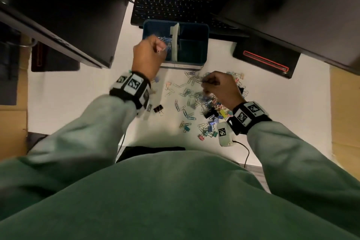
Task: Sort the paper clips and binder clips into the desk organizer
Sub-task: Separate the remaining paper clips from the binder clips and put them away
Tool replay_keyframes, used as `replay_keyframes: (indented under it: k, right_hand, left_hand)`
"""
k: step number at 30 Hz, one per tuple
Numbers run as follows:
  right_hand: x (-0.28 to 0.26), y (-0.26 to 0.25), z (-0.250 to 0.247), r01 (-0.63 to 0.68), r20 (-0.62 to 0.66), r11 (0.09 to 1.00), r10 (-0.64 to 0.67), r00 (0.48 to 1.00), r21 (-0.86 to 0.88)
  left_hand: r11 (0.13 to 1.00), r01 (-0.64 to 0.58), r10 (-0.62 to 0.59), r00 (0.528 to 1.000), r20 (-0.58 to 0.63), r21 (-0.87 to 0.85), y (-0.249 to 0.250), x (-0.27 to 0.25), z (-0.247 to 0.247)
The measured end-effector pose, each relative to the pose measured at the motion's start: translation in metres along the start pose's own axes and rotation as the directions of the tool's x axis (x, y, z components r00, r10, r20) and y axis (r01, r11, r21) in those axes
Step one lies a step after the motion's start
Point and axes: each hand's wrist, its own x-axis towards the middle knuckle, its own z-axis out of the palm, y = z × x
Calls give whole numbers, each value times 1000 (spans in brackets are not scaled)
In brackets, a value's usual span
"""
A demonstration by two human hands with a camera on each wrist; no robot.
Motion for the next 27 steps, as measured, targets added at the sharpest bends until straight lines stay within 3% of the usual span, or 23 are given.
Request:
replay_keyframes:
  k: [3, 8, 12, 14, 18, 20, 22, 24, 27]
  right_hand:
    - [-3, -34, -2, 75, 25, 993, -78, 997, 95]
    - [1, -106, 3, 230, 89, 949, -254, 963, 215]
    - [18, -153, 19, 355, 146, 895, -402, 904, 270]
    - [31, -168, 30, 393, 153, 883, -439, 886, 256]
    - [66, -170, 61, 378, 150, 915, -397, 905, 140]
    - [83, -154, 75, 340, 186, 940, -339, 922, 25]
    - [90, -137, 80, 324, 218, 920, -278, 936, -220]
    - [85, -121, 73, 360, 211, 832, -296, 932, -423]
    - [56, -97, 50, 404, 127, 813, -388, 913, -419]
  left_hand:
    - [995, 12, -12, 1000, -4, 97, -5, 39, 1]
    - [957, -23, -14, 992, 126, 290, -21, 54, 14]
    - [971, -105, 131, 985, -110, 216, -21, 20, 6]
    - [989, -70, 93, 979, -182, 131, -30, -4, 6]
    - [998, 52, -43, 986, -162, 47, -58, -43, 16]
    - [995, 78, -71, 991, -111, 65, -67, -53, 26]
    - [992, 50, -51, 999, 8, 117, -70, -59, 40]
    - [988, -53, 28, 986, 166, 147, -66, -61, 57]
    - [942, -265, 181, 918, 353, 206, -53, -56, 84]
